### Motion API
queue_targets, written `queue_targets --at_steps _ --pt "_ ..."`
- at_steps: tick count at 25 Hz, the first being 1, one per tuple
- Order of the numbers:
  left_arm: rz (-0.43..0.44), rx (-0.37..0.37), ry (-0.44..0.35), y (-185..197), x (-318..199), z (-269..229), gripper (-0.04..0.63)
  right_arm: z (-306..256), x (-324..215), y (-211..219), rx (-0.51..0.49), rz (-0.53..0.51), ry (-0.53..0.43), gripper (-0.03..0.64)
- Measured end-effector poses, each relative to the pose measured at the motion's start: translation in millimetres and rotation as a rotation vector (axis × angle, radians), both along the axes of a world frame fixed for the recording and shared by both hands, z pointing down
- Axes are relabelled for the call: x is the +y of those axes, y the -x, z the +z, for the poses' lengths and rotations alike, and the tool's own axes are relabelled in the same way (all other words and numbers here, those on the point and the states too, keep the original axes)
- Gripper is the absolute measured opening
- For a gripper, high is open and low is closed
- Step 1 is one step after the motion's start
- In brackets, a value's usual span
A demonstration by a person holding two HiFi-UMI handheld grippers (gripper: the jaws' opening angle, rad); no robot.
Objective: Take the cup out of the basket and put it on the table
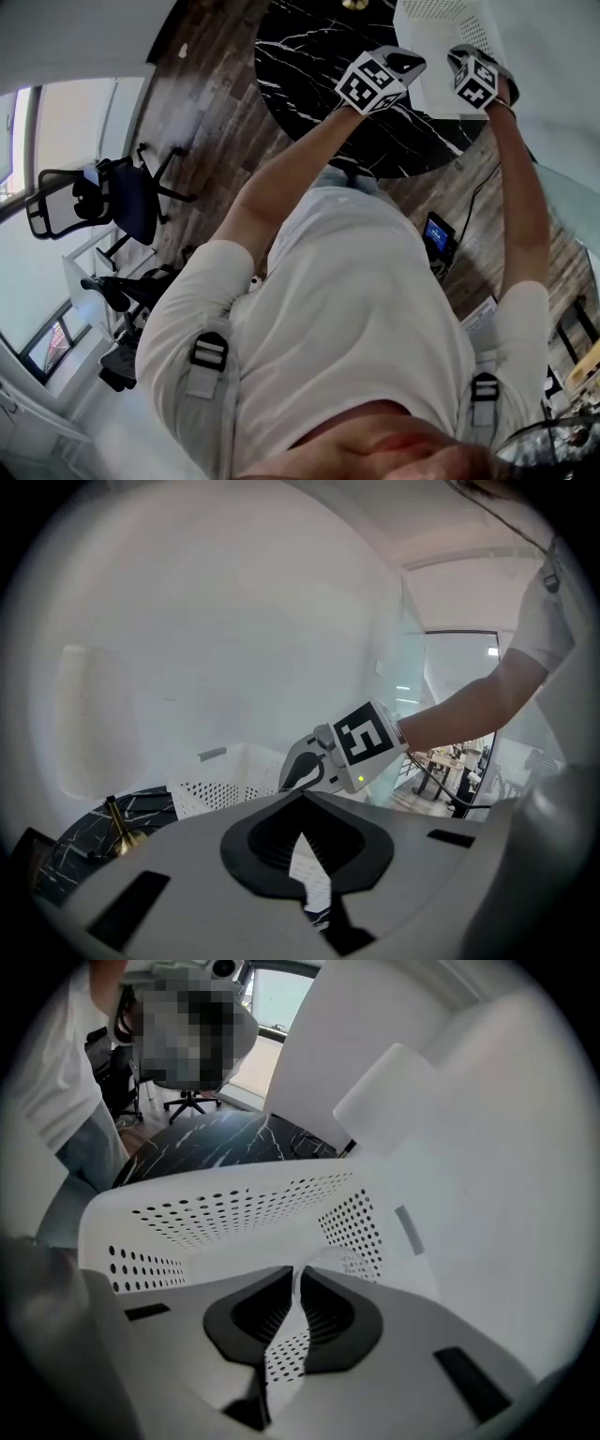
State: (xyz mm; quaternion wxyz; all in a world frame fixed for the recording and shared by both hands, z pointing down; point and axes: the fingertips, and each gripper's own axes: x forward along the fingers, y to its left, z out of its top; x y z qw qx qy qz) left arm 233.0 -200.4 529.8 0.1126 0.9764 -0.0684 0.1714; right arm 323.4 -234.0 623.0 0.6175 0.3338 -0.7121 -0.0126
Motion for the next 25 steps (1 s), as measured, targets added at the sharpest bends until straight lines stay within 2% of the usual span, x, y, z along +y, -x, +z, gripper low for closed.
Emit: queue_targets --at_steps 7,12,18,21,25 --pt "-0.016 0.056 -0.032 12.8 9.9 -41.5 0.005 -66.7 15.1 26.9 -0.014 -0.051 -0.072 0.032" --pt "-0.017 0.083 -0.1 30.4 18.6 -77.4 0.005 -116.8 31.3 48.1 -0.026 -0.064 -0.138 0.032" --pt "-0.031 0.1 -0.143 68.7 41.7 -100.7 0.005 -146.7 67.3 69.0 -0.009 -0.049 -0.208 0.032" --pt "-0.038 0.118 -0.17 78.6 49.0 -110.4 0.005 -158.4 85.7 76.8 -0.006 -0.041 -0.219 0.034" --pt "-0.044 0.124 -0.161 83.8 56.0 -108.6 0.005 -165.9 99.1 82.5 0.011 -0.05 -0.224 0.034"
